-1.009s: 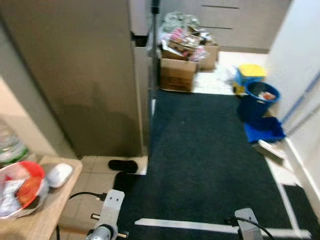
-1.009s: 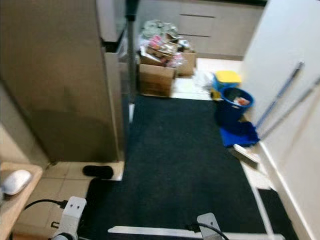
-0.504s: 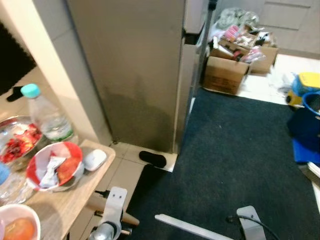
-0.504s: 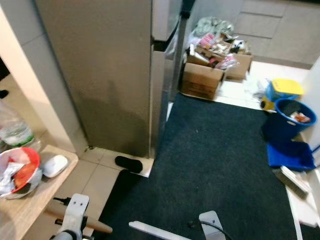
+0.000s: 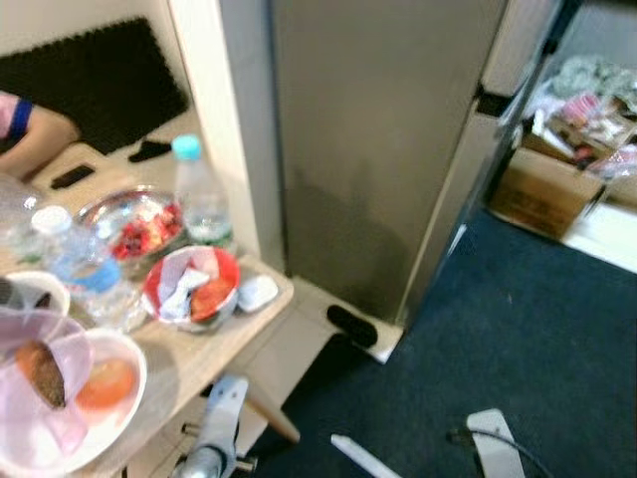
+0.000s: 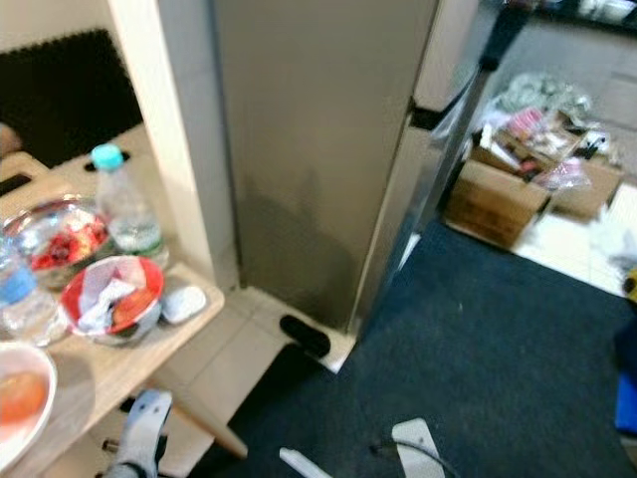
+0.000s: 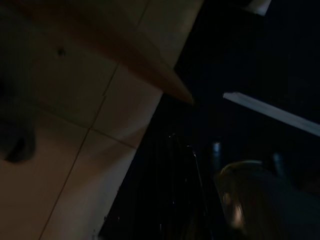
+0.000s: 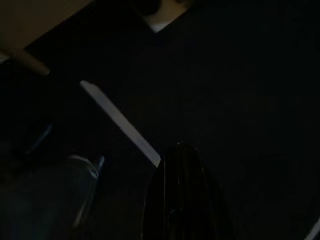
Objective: Restocking fridge
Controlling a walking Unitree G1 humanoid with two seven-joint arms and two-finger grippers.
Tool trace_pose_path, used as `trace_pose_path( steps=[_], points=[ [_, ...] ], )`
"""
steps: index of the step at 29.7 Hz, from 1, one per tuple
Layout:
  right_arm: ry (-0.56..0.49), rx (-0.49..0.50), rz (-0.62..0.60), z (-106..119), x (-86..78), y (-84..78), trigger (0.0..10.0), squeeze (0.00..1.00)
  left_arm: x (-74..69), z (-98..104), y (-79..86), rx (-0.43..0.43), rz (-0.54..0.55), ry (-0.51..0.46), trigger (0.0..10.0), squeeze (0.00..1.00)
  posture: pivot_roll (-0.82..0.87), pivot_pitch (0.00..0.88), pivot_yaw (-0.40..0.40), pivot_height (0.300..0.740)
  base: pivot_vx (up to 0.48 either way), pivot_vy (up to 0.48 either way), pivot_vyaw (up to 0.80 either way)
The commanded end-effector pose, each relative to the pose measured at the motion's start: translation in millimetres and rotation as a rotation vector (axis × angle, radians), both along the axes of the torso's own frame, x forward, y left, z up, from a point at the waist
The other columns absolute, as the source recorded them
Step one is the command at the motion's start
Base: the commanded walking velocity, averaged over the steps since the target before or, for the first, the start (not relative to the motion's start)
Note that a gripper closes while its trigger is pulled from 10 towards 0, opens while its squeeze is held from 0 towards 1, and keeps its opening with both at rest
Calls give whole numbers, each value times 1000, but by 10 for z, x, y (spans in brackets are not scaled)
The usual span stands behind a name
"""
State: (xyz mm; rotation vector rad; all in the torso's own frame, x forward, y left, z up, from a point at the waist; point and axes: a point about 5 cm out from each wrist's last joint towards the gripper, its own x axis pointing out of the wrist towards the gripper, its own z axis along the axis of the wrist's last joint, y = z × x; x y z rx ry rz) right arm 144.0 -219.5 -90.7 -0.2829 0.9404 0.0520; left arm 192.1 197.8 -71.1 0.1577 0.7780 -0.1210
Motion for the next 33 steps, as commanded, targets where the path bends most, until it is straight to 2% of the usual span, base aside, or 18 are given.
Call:
trace_pose_path(
  steps=[1,33],
  points=[
    [3,-2,-8,-2,-12,-15,10000,0,-27,-18,3,4,-4,15,10000,0,-12,73,-39,740,0,0,800],
    [4,-2,-4,-5,-18,-9,10000,0,-61,-35,18,16,-6,30,10000,0,-10,66,-36,740,0,0,800]
  ],
)
